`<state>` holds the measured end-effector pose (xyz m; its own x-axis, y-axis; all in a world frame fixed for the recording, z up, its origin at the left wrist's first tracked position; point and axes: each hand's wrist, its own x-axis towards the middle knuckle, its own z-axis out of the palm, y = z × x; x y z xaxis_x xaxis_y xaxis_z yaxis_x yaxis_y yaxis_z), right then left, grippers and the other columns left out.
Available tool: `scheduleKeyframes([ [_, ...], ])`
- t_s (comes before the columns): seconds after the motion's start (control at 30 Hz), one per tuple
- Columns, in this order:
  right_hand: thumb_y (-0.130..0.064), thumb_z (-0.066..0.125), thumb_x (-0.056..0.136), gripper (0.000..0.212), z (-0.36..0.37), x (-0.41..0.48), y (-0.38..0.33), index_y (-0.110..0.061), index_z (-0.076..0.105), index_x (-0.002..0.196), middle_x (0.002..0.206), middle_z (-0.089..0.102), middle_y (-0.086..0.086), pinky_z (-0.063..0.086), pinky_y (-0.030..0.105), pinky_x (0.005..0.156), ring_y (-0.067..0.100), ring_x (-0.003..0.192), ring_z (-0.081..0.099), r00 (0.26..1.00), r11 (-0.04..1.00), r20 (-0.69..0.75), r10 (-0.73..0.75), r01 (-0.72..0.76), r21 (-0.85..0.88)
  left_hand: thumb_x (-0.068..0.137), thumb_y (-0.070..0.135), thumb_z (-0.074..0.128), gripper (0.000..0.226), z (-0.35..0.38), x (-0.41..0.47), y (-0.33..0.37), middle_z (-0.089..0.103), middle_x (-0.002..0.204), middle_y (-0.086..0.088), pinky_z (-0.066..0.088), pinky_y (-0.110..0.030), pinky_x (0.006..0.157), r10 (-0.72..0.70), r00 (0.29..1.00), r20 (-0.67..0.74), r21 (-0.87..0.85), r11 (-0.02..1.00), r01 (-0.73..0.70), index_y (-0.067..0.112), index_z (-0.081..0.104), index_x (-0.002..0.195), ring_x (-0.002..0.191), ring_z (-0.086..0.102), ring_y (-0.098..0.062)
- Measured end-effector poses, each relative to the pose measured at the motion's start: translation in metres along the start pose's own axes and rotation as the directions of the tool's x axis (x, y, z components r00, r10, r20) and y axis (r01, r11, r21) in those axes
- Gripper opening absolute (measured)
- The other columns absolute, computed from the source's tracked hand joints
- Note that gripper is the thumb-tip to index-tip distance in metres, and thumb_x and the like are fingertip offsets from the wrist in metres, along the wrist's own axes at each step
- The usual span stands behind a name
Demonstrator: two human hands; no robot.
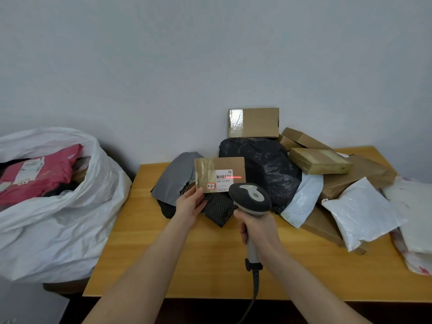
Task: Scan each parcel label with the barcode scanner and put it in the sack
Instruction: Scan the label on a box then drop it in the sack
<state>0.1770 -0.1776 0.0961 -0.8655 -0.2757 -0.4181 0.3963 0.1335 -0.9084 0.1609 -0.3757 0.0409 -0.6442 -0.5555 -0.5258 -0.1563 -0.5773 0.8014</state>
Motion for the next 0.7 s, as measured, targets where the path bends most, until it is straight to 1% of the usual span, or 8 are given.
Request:
scheduleKeyframes([
  [0.13, -0.016, 0.069, 0.082, 0.037, 0.002, -0.005, 0.000, -0.008, 0.054, 0.049, 0.046, 0.054, 0.004, 0.042, 0.031, 0.055, 0.016, 0.043, 0.048, 1.000, 1.000, 0.017, 0.001, -0.001, -0.027, 0.091, 0.003, 0.061, 0.047, -0.006, -0.004, -0.001, 0.062, 0.110, -0.009, 0.049, -0.036, 0.090, 0.022, 1.000, -0.014, 0.019, 1.000, -0.021, 0.001, 0.049, 0.135, 0.098, 0.059, -0.018],
  [0.23, -0.017, 0.069, 0.083, 0.038, 0.004, -0.008, 0.000, -0.008, 0.053, 0.049, 0.047, 0.055, 0.005, 0.043, 0.032, 0.058, 0.017, 0.044, 0.048, 0.999, 0.999, 0.040, 0.001, 0.001, -0.049, 0.091, 0.004, 0.061, 0.045, -0.011, -0.008, -0.001, 0.063, 0.112, -0.009, 0.049, -0.036, 0.093, 0.039, 0.999, -0.028, 0.033, 0.999, -0.038, 0.001, 0.050, 0.134, 0.105, 0.058, -0.021],
  [0.33, -0.017, 0.069, 0.082, 0.034, 0.005, -0.011, 0.000, -0.007, 0.054, 0.053, 0.049, 0.055, 0.005, 0.043, 0.031, 0.057, 0.016, 0.045, 0.049, 0.998, 0.998, 0.065, 0.003, 0.001, -0.060, 0.091, 0.006, 0.062, 0.045, -0.017, -0.011, -0.002, 0.062, 0.123, -0.013, 0.049, -0.039, 0.098, 0.047, 0.998, -0.036, 0.045, 0.998, -0.046, 0.001, 0.051, 0.134, 0.115, 0.057, -0.024],
  [0.4, -0.017, 0.069, 0.082, 0.033, 0.007, -0.013, 0.001, -0.007, 0.054, 0.054, 0.050, 0.055, 0.005, 0.043, 0.030, 0.056, 0.016, 0.046, 0.049, 0.997, 0.998, 0.083, -0.004, 0.010, -0.068, 0.091, 0.006, 0.062, 0.045, -0.022, -0.014, -0.002, 0.061, 0.125, -0.014, 0.048, -0.040, 0.101, 0.053, 0.998, -0.040, 0.047, 0.998, -0.051, 0.002, 0.051, 0.134, 0.117, 0.057, -0.025],
  [0.47, -0.016, 0.069, 0.083, 0.032, 0.009, -0.014, 0.001, -0.007, 0.055, 0.055, 0.050, 0.054, 0.004, 0.043, 0.028, 0.054, 0.014, 0.045, 0.048, 0.995, 0.997, 0.101, -0.014, 0.021, -0.068, 0.090, 0.007, 0.063, 0.046, -0.026, -0.016, -0.002, 0.062, 0.123, -0.013, 0.049, -0.040, 0.100, 0.059, 0.997, -0.051, 0.045, 0.997, -0.057, 0.002, 0.051, 0.134, 0.115, 0.058, -0.024],
  [0.6, -0.015, 0.068, 0.084, 0.023, 0.017, -0.017, 0.002, -0.006, 0.058, 0.065, 0.052, 0.055, 0.002, 0.043, 0.025, 0.052, 0.011, 0.045, 0.049, 0.987, 0.997, 0.158, -0.032, 0.042, -0.066, 0.091, 0.006, 0.061, 0.043, -0.037, -0.026, 0.001, 0.065, 0.110, -0.008, 0.050, -0.037, 0.096, 0.082, 0.994, -0.069, 0.025, 0.996, -0.080, 0.004, 0.052, 0.132, 0.101, 0.061, -0.019],
  [0.63, -0.015, 0.068, 0.085, 0.021, 0.020, -0.017, 0.002, -0.006, 0.059, 0.067, 0.053, 0.055, 0.002, 0.043, 0.024, 0.053, 0.011, 0.046, 0.049, 0.985, 0.997, 0.171, -0.033, 0.044, -0.063, 0.091, 0.006, 0.061, 0.043, -0.040, -0.027, 0.002, 0.064, 0.111, -0.007, 0.049, -0.037, 0.096, 0.085, 0.993, -0.077, 0.019, 0.996, -0.084, 0.004, 0.052, 0.132, 0.101, 0.060, -0.018],
  [0.7, -0.016, 0.069, 0.085, 0.019, 0.028, -0.017, 0.002, -0.005, 0.061, 0.071, 0.055, 0.057, 0.003, 0.044, 0.024, 0.053, 0.012, 0.047, 0.050, 0.981, 0.998, 0.191, -0.029, 0.038, -0.042, 0.091, 0.007, 0.062, 0.044, -0.047, -0.029, 0.005, 0.063, 0.115, -0.009, 0.048, -0.038, 0.099, 0.095, 0.991, -0.093, 0.011, 0.995, -0.094, 0.005, 0.051, 0.134, 0.107, 0.059, -0.020],
])
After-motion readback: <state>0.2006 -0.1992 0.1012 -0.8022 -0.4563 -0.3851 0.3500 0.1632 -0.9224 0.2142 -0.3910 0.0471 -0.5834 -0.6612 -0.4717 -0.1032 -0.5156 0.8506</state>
